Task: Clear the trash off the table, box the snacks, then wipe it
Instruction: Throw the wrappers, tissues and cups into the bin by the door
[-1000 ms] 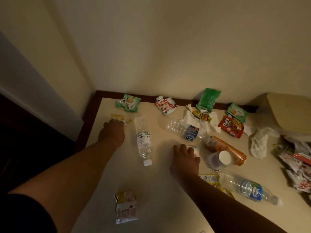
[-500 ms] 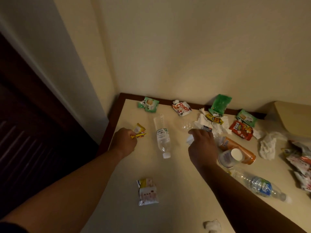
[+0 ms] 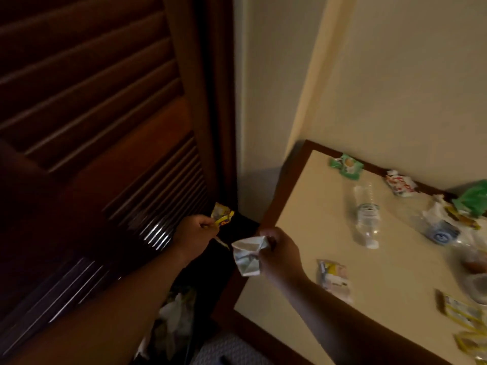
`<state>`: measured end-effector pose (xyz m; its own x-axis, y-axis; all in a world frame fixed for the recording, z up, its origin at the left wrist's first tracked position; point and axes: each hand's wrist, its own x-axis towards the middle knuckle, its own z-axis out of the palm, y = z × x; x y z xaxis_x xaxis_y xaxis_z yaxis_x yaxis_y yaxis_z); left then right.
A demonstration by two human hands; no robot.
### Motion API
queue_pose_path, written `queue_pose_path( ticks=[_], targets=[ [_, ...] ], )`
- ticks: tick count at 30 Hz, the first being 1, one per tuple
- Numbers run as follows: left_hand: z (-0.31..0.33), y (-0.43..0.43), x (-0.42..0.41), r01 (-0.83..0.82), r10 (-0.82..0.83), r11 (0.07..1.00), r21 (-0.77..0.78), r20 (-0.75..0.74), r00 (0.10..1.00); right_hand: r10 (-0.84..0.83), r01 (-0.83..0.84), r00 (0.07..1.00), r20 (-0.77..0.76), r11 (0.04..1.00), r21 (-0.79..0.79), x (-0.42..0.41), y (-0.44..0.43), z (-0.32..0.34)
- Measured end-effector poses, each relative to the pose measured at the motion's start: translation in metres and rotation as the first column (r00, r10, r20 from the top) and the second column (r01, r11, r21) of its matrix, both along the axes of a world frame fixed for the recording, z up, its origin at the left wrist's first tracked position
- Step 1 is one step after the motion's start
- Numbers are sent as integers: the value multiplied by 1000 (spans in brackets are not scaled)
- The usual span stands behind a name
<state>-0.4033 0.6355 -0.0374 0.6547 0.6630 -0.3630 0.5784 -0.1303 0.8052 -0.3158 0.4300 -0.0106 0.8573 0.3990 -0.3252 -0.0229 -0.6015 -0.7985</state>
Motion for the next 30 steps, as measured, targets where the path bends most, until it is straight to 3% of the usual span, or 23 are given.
queue_pose_path(
  ticks=[6,13,17,22,26,30],
  targets=[
    [-46,40,-143,-231,213,971,-66,-207,955,256,-276,947,-194,958,-81,-114,79,-61],
    [-135,44,-239,-207,128,965,-161,-400,907,397,-448,878,-268,879,-165,-182,122,-116],
    [-138,36,-238,-164,49,945,-284,-371,927,493,-539,842,-219,788,-299,-184,130,-129],
    [-179,53,-230,-138,58,962,-234,-319,946,487,-517,854,-182,831,-206,-161,114,-97],
    [-102,35,-160,27,-49,995,-96,-241,969,421,-415,907,0,896,-157,-118,75,-59],
    [-67,13,-104,179,-176,984,4,-158,972,318,-284,928,195,941,-184,-72,22,-33]
  ],
)
